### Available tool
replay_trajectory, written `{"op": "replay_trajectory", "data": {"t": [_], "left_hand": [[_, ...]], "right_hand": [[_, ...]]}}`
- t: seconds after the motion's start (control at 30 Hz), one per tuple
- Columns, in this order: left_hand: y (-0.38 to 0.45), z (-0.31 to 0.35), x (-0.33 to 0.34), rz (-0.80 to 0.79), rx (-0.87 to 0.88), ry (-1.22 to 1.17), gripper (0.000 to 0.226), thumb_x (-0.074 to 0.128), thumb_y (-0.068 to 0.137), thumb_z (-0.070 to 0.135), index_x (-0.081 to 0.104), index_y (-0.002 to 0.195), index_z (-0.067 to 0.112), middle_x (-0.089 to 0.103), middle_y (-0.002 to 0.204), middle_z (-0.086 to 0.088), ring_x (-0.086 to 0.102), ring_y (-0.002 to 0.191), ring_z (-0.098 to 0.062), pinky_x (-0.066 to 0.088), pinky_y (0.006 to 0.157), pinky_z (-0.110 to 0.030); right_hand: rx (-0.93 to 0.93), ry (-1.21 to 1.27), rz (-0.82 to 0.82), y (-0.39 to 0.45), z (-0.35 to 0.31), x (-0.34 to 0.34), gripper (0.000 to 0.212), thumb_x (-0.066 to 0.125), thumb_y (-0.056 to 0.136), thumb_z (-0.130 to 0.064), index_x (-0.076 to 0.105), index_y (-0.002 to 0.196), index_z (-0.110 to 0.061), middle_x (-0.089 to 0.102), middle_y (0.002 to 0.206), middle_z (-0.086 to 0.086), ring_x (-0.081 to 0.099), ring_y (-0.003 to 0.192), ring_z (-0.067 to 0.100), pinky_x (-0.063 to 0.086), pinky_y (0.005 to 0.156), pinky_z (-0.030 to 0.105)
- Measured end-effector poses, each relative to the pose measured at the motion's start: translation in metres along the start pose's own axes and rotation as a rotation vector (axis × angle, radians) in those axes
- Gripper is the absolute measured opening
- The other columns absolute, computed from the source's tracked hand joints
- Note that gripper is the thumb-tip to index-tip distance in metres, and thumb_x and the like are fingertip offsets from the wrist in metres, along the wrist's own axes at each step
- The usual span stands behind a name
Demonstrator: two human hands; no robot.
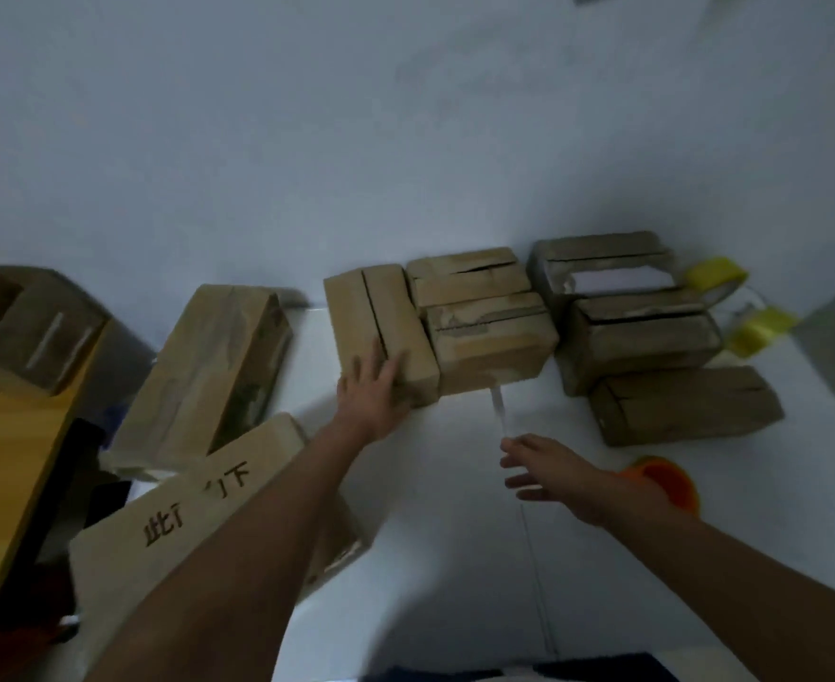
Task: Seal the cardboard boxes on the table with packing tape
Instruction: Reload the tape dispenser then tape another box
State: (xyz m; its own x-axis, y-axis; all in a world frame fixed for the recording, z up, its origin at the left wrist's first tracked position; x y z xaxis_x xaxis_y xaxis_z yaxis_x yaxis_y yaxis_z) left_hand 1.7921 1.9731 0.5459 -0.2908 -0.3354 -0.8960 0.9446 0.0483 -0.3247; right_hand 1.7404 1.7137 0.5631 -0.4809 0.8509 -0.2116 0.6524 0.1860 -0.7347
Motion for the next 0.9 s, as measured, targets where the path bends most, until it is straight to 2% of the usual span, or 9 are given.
{"op": "replay_trajectory", "data": {"t": [0.1, 0.23, 0.4, 0.5, 0.63, 0.73, 0.8, 0.87, 0.9], "left_hand": [[0.027, -0.021, 0.014, -0.06, -0.079, 0.083, 0.088, 0.055, 0.095, 0.049, -0.007, 0.156, 0.037, -0.022, 0.163, -0.009, -0.015, 0.146, -0.047, 0.009, 0.118, -0.063], [0.019, -0.011, 0.038, -0.015, -0.029, 0.144, 0.087, 0.052, 0.095, 0.037, -0.007, 0.158, 0.025, -0.011, 0.162, -0.023, -0.013, 0.145, -0.053, 0.013, 0.118, -0.062], [-0.036, 0.043, 0.062, -0.048, -0.061, 0.233, 0.09, 0.049, 0.095, 0.038, -0.017, 0.154, 0.022, -0.013, 0.159, -0.026, -0.007, 0.145, -0.054, 0.028, 0.114, -0.058], [-0.071, 0.094, 0.062, -0.128, -0.051, 0.232, 0.076, 0.042, 0.1, 0.048, -0.004, 0.157, 0.026, -0.003, 0.159, -0.025, 0.009, 0.144, -0.05, 0.036, 0.11, -0.053], [-0.067, 0.113, 0.039, 0.034, 0.082, 0.212, 0.056, 0.037, 0.102, 0.05, 0.026, 0.153, 0.03, 0.028, 0.157, -0.008, 0.039, 0.133, -0.032, 0.04, 0.102, -0.042], [-0.046, 0.084, 0.035, 0.055, -0.016, 0.126, 0.062, 0.039, 0.1, 0.054, 0.015, 0.155, 0.04, 0.001, 0.166, -0.002, 0.012, 0.148, -0.037, 0.021, 0.115, -0.052], [-0.042, 0.067, 0.046, -0.019, -0.134, 0.024, 0.066, 0.034, 0.098, 0.061, -0.003, 0.152, 0.052, -0.022, 0.163, 0.003, -0.015, 0.149, -0.039, 0.007, 0.113, -0.067], [-0.042, 0.067, 0.059, -0.047, -0.135, 0.049, 0.067, 0.031, 0.099, 0.06, -0.008, 0.151, 0.052, -0.026, 0.162, -0.001, -0.024, 0.146, -0.041, 0.005, 0.111, -0.074], [-0.046, 0.074, 0.06, -0.033, -0.076, 0.102, 0.068, 0.039, 0.1, 0.055, 0.0, 0.155, 0.045, -0.019, 0.164, -0.008, -0.019, 0.146, -0.047, 0.009, 0.11, -0.077]], "right_hand": [[0.033, 0.067, 0.072, -0.001, 0.017, -0.028, 0.031, 0.05, 0.1, -0.037, 0.056, 0.119, -0.013, 0.062, 0.117, 0.004, 0.064, 0.101, 0.021, 0.056, 0.081, 0.031], [0.006, 0.029, 0.163, 0.003, 0.043, -0.06, 0.022, 0.05, 0.1, -0.032, 0.06, 0.111, -0.016, 0.064, 0.111, 0.005, 0.065, 0.098, 0.022, 0.054, 0.084, 0.035], [-0.078, -0.517, 0.33, 0.01, 0.077, -0.094, 0.017, 0.054, 0.096, -0.025, 0.055, 0.105, -0.01, 0.06, 0.095, 0.006, 0.055, 0.078, 0.015, 0.041, 0.061, 0.027], [-0.003, -0.752, 0.41, 0.016, 0.103, -0.118, 0.029, 0.057, 0.091, -0.02, 0.052, 0.115, -0.003, 0.057, 0.115, 0.017, 0.057, 0.097, 0.028, 0.046, 0.08, 0.036], [-0.006, -0.791, 0.407, 0.014, 0.127, -0.137, 0.051, 0.064, 0.088, -0.03, 0.046, 0.127, -0.003, 0.051, 0.125, 0.017, 0.051, 0.11, 0.03, 0.044, 0.089, 0.036], [-0.067, -0.812, 0.289, 0.008, 0.135, -0.14, 0.053, 0.065, 0.089, -0.044, 0.046, 0.125, -0.01, 0.054, 0.116, 0.006, 0.054, 0.101, 0.02, 0.043, 0.079, 0.029], [-0.151, -0.899, 0.194, 0.009, 0.141, -0.136, 0.055, 0.063, 0.089, -0.045, 0.045, 0.13, -0.012, 0.052, 0.121, 0.004, 0.054, 0.108, 0.021, 0.044, 0.086, 0.03], [-0.119, -0.934, 0.173, 0.014, 0.146, -0.139, 0.055, 0.053, 0.094, -0.046, 0.045, 0.137, -0.014, 0.05, 0.131, 0.008, 0.052, 0.117, 0.027, 0.042, 0.099, 0.037], [-0.074, -0.885, 0.217, 0.02, 0.151, -0.143, 0.058, 0.047, 0.095, -0.05, 0.046, 0.139, -0.013, 0.049, 0.134, 0.012, 0.052, 0.117, 0.03, 0.041, 0.103, 0.042]]}}
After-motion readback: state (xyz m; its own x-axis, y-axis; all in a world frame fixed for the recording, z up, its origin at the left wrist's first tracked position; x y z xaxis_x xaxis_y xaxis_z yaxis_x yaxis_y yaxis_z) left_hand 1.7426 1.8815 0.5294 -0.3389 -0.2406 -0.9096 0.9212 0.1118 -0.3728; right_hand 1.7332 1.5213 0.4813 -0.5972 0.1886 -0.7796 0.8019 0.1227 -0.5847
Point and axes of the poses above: each hand's wrist, its own y-axis towards the middle knuckle, its own x-axis out of the palm, z = x × y, the point moved 6 cm from there along y, towards the middle knuckle
